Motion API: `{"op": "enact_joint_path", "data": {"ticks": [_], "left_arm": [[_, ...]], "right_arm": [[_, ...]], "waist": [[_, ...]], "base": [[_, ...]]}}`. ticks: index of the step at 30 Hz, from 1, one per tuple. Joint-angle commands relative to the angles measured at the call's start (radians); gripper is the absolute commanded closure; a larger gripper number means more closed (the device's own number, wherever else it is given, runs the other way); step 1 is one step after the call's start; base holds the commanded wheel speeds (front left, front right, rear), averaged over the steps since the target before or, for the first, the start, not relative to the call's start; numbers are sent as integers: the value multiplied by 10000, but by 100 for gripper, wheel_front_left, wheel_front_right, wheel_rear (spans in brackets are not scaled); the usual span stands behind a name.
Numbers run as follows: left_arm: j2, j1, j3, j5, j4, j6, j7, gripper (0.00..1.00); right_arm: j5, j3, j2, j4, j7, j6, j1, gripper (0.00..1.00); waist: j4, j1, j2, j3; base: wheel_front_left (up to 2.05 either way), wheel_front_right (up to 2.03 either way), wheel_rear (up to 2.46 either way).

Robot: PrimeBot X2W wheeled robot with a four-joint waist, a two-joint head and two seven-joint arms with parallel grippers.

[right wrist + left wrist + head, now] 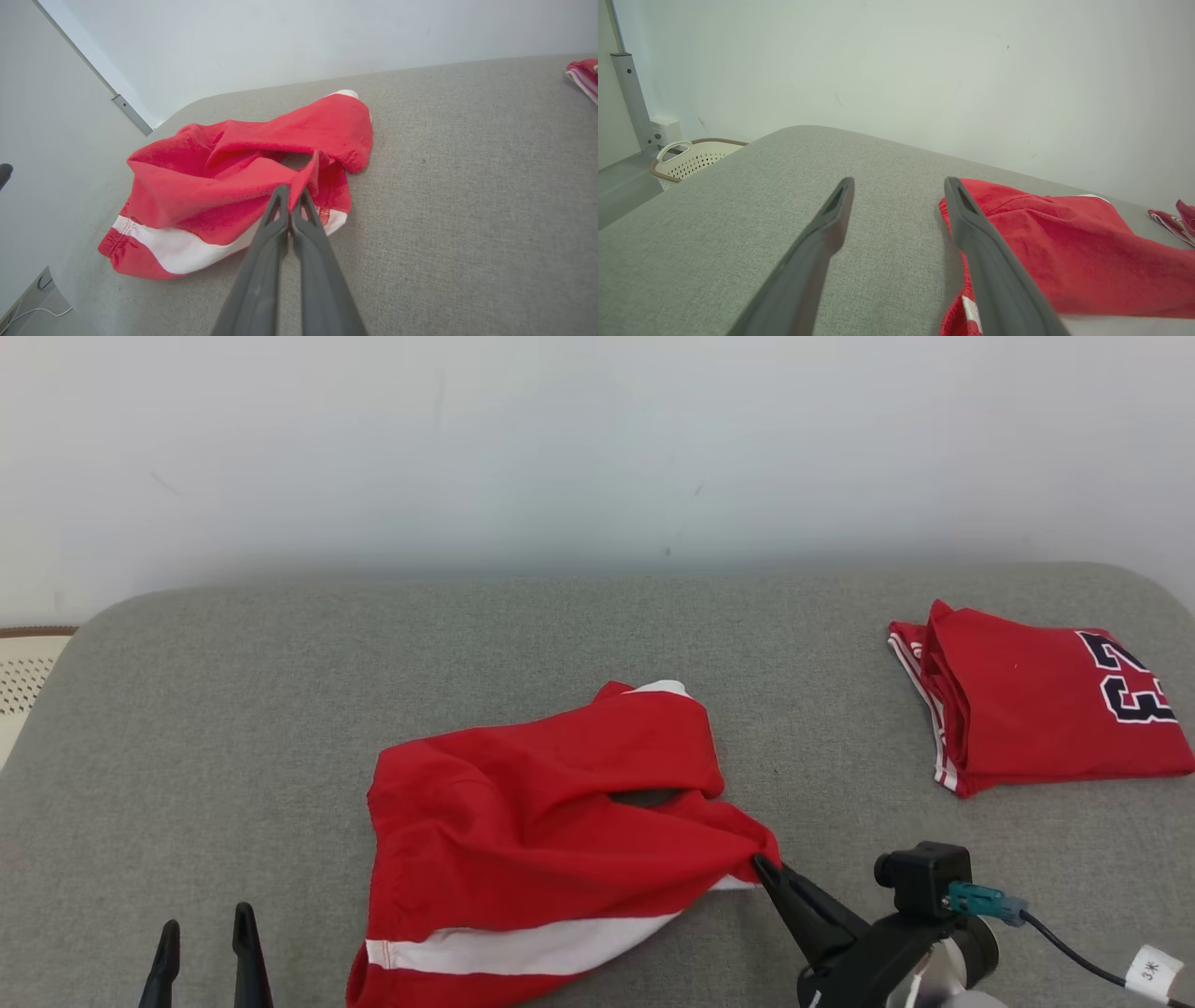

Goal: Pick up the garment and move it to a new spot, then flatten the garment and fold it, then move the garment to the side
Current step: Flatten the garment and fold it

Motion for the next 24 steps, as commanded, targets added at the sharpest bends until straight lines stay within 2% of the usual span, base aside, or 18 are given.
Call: {"op": "enact_joint_path", "data": {"ticks": [1,6,11,18,24], "left_arm": [[3,144,14,-10,-2,33,-34,0],[2,161,-70,-72,-51,69,-32,0],[3,110,-107,-116,-43,88,-34,0],[3,29,-159,-133,-76,116,-34,0],[1,-162,-244,-171,-40,68,-34,0]], "right_arm": [[113,-53,-144,-260,257,-3,204,100],[386,-244,-548,-1345,1579,-3,758,100],[84,-743,-566,-1548,1842,-3,884,100],[-186,-765,-409,-865,1926,-3,174,100],[-333,-322,-123,507,1483,-3,-959,100]], "waist": [[-11,1,0,11],[37,1,0,59],[183,1,0,111],[377,1,0,197],[572,1,0,359]], "base": [[0,0,0],[0,0,0],[0,0,0],[0,0,0],[0,0,0]]}}
